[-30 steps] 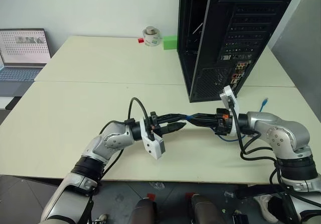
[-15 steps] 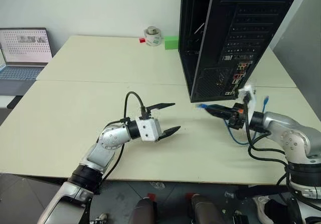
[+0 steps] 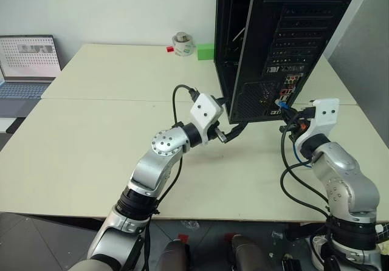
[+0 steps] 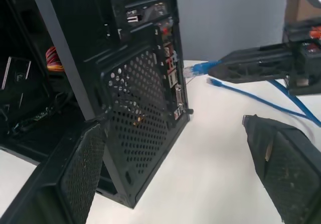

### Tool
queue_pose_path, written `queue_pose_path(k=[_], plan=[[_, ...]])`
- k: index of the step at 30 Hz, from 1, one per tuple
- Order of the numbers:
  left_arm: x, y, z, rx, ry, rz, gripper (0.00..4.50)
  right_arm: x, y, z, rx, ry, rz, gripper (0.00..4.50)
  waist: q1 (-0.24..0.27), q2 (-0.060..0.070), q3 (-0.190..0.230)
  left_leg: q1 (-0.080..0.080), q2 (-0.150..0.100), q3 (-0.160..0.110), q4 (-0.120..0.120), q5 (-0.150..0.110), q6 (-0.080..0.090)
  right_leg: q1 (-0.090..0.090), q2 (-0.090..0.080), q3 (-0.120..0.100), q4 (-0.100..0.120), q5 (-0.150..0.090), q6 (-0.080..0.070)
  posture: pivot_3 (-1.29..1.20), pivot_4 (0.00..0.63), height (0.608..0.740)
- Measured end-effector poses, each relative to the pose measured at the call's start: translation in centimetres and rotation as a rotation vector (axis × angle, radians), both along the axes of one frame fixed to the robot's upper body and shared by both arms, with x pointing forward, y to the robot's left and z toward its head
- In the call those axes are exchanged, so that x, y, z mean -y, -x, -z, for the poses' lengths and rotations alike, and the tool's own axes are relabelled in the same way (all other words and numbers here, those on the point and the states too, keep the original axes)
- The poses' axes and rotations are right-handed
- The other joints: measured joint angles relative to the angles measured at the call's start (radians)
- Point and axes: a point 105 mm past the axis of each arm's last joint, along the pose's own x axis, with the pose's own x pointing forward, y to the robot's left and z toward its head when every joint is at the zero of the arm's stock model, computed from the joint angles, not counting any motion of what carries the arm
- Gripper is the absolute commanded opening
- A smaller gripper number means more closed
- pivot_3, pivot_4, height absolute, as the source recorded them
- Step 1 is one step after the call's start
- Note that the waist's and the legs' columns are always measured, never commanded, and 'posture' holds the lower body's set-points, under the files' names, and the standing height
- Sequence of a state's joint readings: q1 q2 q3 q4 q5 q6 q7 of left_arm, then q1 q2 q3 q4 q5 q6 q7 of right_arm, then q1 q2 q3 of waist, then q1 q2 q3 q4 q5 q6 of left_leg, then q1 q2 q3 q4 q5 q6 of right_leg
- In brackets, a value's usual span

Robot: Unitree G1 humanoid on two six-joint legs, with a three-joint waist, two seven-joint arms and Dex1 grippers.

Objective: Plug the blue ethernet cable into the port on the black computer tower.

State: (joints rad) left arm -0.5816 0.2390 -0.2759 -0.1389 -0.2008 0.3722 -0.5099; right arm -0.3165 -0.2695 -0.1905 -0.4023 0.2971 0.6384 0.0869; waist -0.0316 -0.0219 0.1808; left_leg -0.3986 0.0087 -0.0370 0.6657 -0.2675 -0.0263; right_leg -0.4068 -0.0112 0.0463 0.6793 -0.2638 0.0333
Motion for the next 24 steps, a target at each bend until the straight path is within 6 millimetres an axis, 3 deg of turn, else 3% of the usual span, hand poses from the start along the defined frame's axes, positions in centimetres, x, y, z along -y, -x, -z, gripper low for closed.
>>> queue_pose_path(k=[8,13,24], plan=[[2.3,0.4,1.2,0.013,-0.057,0.012,4.46,-0.3,-1.4,-0.5,0.048,-0.043,0.126,0.0,0.002,0.0,0.0,0.0,0.0,0.001,0.0,0.0,-0.001,0.0,0.0,0.0,0.0,0.0,0.0,0.0,0.15,0.74],[2.3,0.1,1.6,0.014,-0.065,0.002,4.46,0.0,-2.2,0.4,0.024,-0.064,0.165,0.0,0.001,0.0,0.0,0.0,0.0,0.001,0.0,0.0,-0.001,0.0,0.0,0.001,0.0,0.0,0.0,0.0,0.15,0.74],[1.9,-0.2,1.6,0.02,-0.077,-0.014,4.46,-0.5,-3.4,0.3,0.04,-0.099,0.175,0.0,0.001,0.0,0.0,0.0,0.0,0.001,0.0,0.0,-0.001,0.0,0.0,0.0,0.0,0.0,0.0,0.0,0.15,0.74]])
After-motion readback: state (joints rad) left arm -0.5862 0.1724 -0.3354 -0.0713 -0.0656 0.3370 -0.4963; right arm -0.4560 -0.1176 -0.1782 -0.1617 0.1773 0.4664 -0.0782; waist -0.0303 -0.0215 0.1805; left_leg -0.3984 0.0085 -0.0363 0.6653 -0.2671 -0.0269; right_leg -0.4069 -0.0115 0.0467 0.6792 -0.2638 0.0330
